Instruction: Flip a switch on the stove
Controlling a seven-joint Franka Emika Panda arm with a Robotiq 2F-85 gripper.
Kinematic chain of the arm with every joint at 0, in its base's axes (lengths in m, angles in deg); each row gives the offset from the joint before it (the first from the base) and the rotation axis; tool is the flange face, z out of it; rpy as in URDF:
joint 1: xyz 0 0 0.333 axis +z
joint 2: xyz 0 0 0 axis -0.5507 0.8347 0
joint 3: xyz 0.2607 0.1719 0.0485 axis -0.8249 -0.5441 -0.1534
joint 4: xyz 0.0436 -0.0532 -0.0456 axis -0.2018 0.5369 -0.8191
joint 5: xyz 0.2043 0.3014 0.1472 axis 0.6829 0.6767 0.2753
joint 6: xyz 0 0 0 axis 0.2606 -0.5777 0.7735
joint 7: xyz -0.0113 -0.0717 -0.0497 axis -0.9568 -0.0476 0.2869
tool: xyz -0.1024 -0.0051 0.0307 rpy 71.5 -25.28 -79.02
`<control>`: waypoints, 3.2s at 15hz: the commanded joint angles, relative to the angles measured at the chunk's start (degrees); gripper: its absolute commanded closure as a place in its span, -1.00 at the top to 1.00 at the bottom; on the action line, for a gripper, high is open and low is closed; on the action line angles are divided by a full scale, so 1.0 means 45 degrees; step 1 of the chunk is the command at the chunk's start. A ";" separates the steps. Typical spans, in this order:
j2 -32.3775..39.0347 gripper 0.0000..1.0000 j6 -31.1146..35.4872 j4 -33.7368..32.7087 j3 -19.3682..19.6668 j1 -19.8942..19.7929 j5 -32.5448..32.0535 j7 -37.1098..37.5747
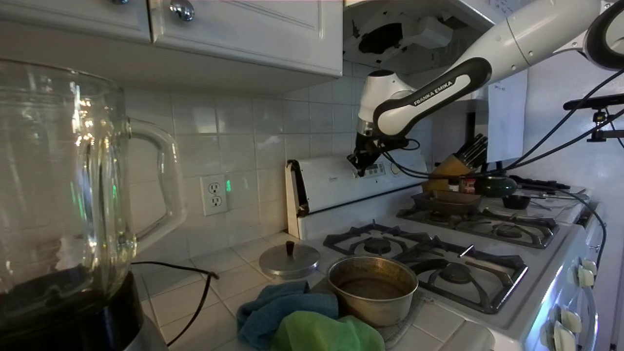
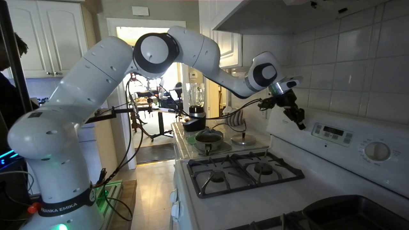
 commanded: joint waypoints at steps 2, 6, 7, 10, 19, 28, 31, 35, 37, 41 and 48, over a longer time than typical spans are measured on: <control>0.0156 -1.00 -0.0497 -0.0466 -0.0213 -0.0089 0.0236 -0.0050; 0.0139 -1.00 -0.0681 -0.0429 -0.0240 -0.0136 0.0263 -0.0036; 0.0130 -1.00 -0.0670 -0.0419 -0.0254 -0.0150 0.0276 -0.0032; 0.0064 -1.00 -0.0681 -0.0366 -0.0339 -0.0172 0.0379 -0.0079; 0.0123 -1.00 -0.0579 -0.0471 -0.0430 -0.0172 0.0422 -0.0061; 0.0270 -1.00 -0.0676 -0.0731 -0.0490 -0.0284 0.0523 -0.0100; 0.0276 -1.00 -0.0706 -0.0714 -0.0532 -0.0316 0.0575 -0.0109; 0.0305 -1.00 -0.0761 -0.0731 -0.0578 -0.0335 0.0646 -0.0121; 0.0337 -1.00 -0.0729 -0.0758 -0.0594 -0.0337 0.0678 -0.0115; 0.0461 -1.00 -0.0715 -0.0901 -0.0578 -0.0353 0.0735 -0.0091; 0.0811 -1.00 -0.0695 -0.1354 -0.0570 -0.0478 0.0866 -0.0060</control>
